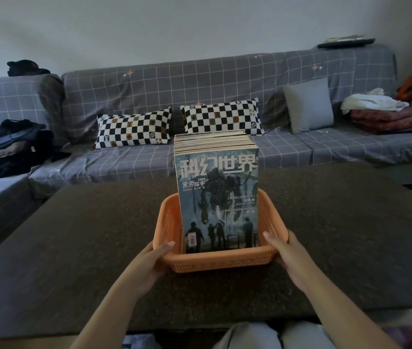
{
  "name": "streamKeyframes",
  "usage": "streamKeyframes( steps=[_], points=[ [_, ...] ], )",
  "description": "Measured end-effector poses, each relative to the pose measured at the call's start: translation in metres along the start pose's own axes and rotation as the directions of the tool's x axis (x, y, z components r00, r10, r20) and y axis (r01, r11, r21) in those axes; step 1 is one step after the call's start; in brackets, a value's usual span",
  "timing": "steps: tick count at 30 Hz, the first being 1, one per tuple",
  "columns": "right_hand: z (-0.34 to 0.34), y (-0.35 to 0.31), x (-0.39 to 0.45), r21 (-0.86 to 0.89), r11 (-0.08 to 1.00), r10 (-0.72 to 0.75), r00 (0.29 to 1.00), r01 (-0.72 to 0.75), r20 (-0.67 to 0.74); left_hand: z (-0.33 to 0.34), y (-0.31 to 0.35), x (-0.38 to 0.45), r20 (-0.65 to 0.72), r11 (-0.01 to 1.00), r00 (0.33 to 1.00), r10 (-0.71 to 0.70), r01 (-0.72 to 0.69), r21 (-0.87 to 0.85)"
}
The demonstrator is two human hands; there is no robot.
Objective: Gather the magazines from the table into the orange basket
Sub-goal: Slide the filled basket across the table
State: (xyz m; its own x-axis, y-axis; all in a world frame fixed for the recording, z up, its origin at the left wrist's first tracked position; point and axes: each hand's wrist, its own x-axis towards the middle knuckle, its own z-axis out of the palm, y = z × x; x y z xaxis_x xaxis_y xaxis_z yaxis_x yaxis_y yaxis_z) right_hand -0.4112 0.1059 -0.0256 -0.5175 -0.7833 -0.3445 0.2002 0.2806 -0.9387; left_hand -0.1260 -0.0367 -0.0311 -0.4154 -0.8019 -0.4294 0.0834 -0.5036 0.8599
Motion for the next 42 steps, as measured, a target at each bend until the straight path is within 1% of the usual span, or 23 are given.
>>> streamKeyframes(
  steps=[1,3,7,16,23,31,35,38,42],
  points=[
    [-0.002,0.003,-0.001,0.06,0.998,0.005,0.999,-0.007,0.034,-0.001,-0.001,0.001,0.017,1.0,1.0,-0.007,0.008,-0.029],
    [-0.003,0.007,-0.004,0.119,0.993,-0.003,0.998,-0.006,0.069,-0.003,-0.005,0.004,0.041,0.999,0.999,-0.003,0.006,-0.053],
    [-0.007,0.012,0.002,0.153,0.988,-0.043,0.996,0.031,0.078,-0.003,-0.009,0.009,0.057,0.997,0.998,-0.001,0.005,-0.072],
    [-0.05,0.007,0.029,0.166,0.985,-0.044,0.999,0.045,-0.007,0.042,-0.012,0.027,0.094,0.999,0.996,-0.005,0.009,-0.041],
    [-0.102,-0.005,0.059,0.211,0.977,-0.001,0.994,0.025,-0.112,0.11,-0.014,0.06,0.168,0.998,0.985,-0.034,0.041,-0.038],
    [-0.183,-0.022,0.097,0.155,0.988,0.022,0.954,0.026,-0.298,0.217,-0.021,0.098,0.219,0.999,0.974,-0.05,0.05,0.003],
    [-0.22,-0.029,0.118,0.077,0.996,-0.001,0.924,0.033,-0.382,0.267,-0.027,0.118,0.252,0.999,0.967,-0.034,0.025,0.037],
    [-0.246,-0.032,0.136,0.015,0.999,-0.03,0.908,0.04,-0.418,0.3,-0.033,0.132,0.265,0.998,0.964,-0.013,-0.003,0.059],
    [-0.278,-0.038,0.161,-0.028,1.0,-0.017,0.885,0.005,-0.466,0.334,-0.039,0.151,0.312,0.997,0.95,-0.003,-0.02,0.071]
  ],
)
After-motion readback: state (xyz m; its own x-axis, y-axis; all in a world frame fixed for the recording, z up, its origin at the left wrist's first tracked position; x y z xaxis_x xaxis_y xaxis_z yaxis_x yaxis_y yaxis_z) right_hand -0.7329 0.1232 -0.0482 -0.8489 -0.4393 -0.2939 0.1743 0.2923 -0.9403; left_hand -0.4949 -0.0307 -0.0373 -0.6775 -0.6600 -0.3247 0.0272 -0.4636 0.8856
